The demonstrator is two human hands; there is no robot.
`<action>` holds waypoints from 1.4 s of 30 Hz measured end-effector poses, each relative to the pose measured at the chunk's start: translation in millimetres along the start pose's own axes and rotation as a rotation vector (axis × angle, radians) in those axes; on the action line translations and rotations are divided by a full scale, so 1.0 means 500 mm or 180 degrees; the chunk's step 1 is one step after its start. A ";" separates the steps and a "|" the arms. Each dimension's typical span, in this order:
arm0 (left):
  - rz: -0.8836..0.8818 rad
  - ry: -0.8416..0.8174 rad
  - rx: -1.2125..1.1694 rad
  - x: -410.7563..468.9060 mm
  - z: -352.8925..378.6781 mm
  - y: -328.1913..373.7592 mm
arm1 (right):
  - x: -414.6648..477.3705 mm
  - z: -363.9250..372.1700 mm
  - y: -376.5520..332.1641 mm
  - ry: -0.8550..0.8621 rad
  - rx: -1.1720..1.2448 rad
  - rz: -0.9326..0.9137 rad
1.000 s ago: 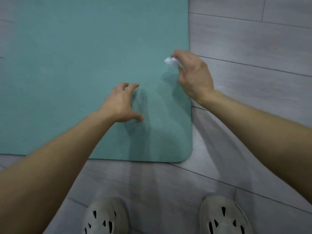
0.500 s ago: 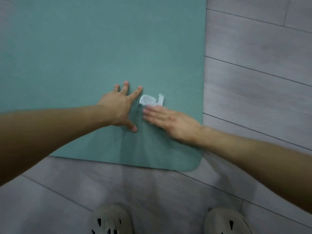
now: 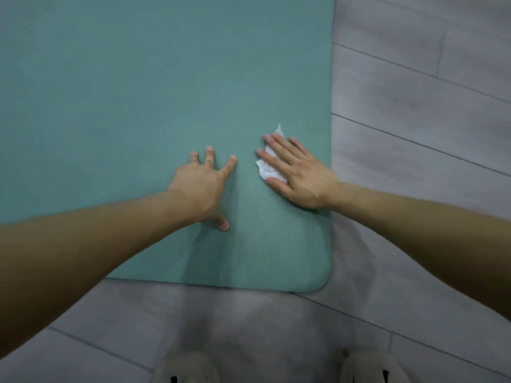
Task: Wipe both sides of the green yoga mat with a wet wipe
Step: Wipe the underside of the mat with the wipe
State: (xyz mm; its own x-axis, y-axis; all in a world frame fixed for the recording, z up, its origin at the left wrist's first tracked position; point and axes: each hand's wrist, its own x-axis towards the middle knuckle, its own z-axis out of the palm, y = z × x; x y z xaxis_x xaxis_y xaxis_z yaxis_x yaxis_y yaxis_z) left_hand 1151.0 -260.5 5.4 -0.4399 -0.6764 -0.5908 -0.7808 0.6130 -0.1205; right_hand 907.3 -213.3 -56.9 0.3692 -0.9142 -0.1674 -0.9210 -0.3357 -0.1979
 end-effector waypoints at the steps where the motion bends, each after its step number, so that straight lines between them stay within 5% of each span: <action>1: 0.0009 0.0048 -0.0006 -0.001 0.000 -0.003 | -0.002 0.012 -0.007 0.0150 0.0032 0.0077; 25: 0.0123 0.0424 -0.0048 -0.016 0.036 -0.048 | 0.013 0.029 -0.053 0.1798 0.0656 0.0728; 32: 0.0118 0.0417 -0.0040 -0.013 0.044 -0.048 | -0.032 0.027 -0.079 0.1322 0.0310 -0.0534; 38: 0.0106 0.0390 -0.0033 -0.009 0.043 -0.048 | 0.006 0.006 -0.028 0.2100 0.0714 0.1412; 42: 0.0089 0.0446 -0.0042 -0.008 0.047 -0.049 | -0.056 0.038 -0.228 0.1084 0.1027 -0.0390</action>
State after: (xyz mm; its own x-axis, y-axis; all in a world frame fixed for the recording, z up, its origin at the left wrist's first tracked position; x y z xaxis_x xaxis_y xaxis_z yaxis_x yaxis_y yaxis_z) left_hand 1182.4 -263.1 -8.1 -0.5185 -0.7101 -0.4764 -0.7727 0.6277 -0.0945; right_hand 1004.4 -145.2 -47.8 0.3610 -0.9128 0.1907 -0.7678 -0.4070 -0.4948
